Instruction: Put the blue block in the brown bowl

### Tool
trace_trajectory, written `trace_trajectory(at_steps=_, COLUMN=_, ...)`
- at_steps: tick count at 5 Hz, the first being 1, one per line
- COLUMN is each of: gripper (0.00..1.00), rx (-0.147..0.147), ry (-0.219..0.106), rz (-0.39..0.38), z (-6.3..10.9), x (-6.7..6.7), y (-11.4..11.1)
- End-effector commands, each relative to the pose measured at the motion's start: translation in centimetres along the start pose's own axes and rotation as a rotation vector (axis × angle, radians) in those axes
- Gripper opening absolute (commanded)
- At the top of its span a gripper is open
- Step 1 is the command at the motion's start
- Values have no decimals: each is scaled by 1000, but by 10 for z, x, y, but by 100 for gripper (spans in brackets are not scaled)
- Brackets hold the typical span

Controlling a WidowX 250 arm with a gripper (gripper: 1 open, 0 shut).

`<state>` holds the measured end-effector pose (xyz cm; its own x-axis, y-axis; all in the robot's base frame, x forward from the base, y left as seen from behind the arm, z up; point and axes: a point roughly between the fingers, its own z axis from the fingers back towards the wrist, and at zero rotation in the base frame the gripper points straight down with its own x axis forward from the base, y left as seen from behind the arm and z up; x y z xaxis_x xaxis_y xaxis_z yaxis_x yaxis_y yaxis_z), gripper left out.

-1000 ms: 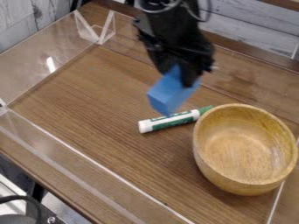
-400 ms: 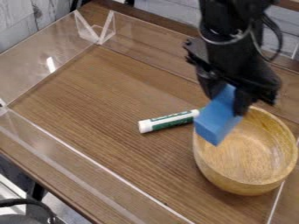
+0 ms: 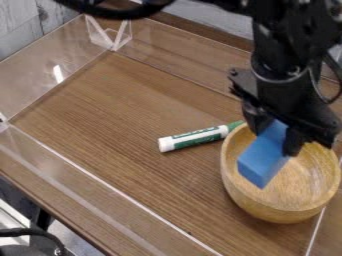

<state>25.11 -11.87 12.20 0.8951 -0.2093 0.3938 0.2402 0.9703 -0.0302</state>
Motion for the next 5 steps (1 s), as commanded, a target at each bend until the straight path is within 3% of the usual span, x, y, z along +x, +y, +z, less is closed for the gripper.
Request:
trace_trajectory(at_steps=1, gripper=0, rx=-5, ry=-44, rz=-3, z=3, x=9, y=-1)
trace_trajectory(at_steps=5, gripper=0, rx=-7, ry=-37, rz=17, z=2, x=8, y=5)
